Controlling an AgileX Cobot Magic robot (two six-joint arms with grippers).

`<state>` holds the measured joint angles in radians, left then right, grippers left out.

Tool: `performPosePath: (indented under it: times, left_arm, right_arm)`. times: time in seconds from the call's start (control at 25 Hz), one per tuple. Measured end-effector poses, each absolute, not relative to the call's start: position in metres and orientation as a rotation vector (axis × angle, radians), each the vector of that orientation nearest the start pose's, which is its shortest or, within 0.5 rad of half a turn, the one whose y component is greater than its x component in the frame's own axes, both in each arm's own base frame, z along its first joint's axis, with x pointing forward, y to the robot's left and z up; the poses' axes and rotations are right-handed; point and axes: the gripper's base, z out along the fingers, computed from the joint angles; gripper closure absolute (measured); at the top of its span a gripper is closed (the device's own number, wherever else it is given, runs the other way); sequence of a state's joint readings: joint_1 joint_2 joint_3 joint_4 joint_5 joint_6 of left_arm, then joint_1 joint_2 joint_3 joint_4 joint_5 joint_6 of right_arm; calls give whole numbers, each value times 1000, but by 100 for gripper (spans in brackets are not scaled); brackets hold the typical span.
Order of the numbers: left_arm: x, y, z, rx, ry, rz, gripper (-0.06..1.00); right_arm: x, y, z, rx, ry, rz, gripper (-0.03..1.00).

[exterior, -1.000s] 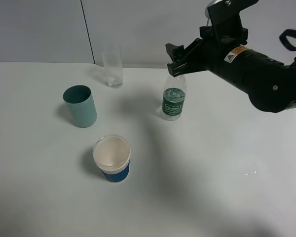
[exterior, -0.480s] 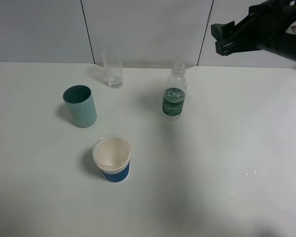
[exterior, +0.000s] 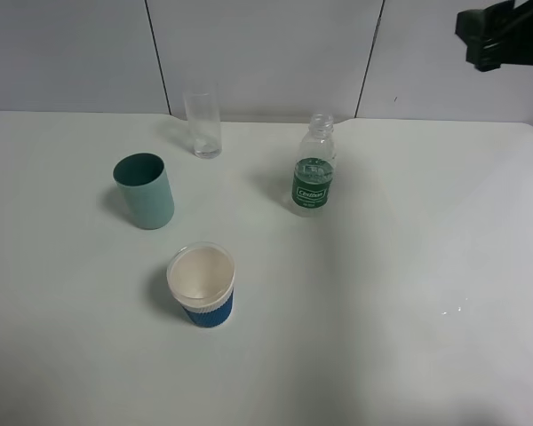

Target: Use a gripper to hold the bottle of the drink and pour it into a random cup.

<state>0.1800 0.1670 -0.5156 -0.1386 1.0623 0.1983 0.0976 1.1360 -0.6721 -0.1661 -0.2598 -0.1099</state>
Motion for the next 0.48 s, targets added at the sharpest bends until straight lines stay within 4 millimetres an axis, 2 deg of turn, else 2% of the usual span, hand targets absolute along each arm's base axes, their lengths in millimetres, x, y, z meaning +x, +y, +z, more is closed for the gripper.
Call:
performPosePath:
  times: [0.2,0.48]
  left_arm:
    - [21,-7,281,14,2188,43,-5]
    - [21,-7,281,14,2188,43,-5]
  right_arm:
    - [227,10,329,-267,1654,-146,19]
    - [189,3,348,-208,1670,-160,19]
